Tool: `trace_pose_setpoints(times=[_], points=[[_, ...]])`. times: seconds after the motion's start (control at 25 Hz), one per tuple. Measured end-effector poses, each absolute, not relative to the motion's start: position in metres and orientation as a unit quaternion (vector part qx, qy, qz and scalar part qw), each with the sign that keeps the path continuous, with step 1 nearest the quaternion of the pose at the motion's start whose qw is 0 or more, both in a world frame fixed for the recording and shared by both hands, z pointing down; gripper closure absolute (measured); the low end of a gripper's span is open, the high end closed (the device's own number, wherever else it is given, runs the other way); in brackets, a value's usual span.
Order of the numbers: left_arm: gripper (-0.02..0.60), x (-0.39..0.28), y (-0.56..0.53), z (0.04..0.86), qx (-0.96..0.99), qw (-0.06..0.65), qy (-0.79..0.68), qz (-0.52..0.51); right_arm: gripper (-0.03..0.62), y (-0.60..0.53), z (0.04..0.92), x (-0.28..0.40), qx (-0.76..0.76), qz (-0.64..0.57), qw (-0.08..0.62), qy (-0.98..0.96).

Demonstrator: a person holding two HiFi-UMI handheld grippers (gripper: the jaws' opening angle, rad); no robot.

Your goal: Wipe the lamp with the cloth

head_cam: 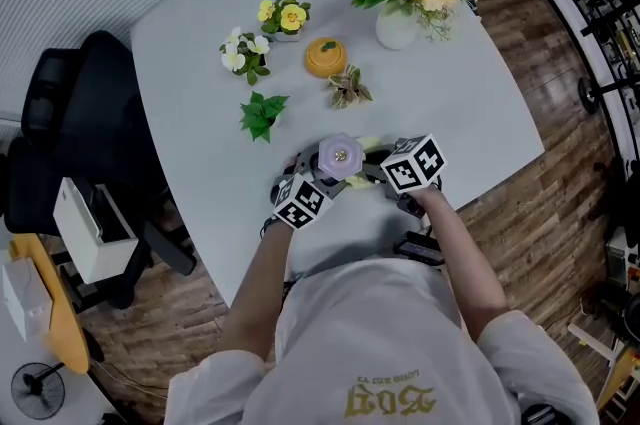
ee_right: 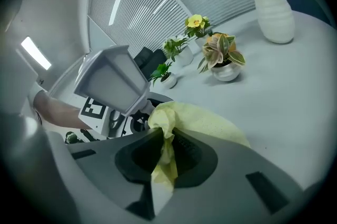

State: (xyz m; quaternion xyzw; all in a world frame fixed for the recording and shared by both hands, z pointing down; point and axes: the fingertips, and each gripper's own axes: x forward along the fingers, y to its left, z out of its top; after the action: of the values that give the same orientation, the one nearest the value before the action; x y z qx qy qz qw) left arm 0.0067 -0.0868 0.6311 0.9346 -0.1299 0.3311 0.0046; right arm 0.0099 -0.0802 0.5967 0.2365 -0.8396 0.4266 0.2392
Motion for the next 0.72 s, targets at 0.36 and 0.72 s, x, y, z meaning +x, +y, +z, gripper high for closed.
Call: trace_pose_setpoints(times=[0.36,0.72], points=[[0.282,0.007,-0.087,0.632,0.934,0.004,-0.130,0.332,0.543,-0.092,0.566,0.017,0.247,0.415,0.200,-0.852],[0.281,0.007,-0.086,0.632,0.933,0.003,-0.130,0.336,0.545,-0.094,0.587,0.019,0.262,0.446,0.202,-0.832]])
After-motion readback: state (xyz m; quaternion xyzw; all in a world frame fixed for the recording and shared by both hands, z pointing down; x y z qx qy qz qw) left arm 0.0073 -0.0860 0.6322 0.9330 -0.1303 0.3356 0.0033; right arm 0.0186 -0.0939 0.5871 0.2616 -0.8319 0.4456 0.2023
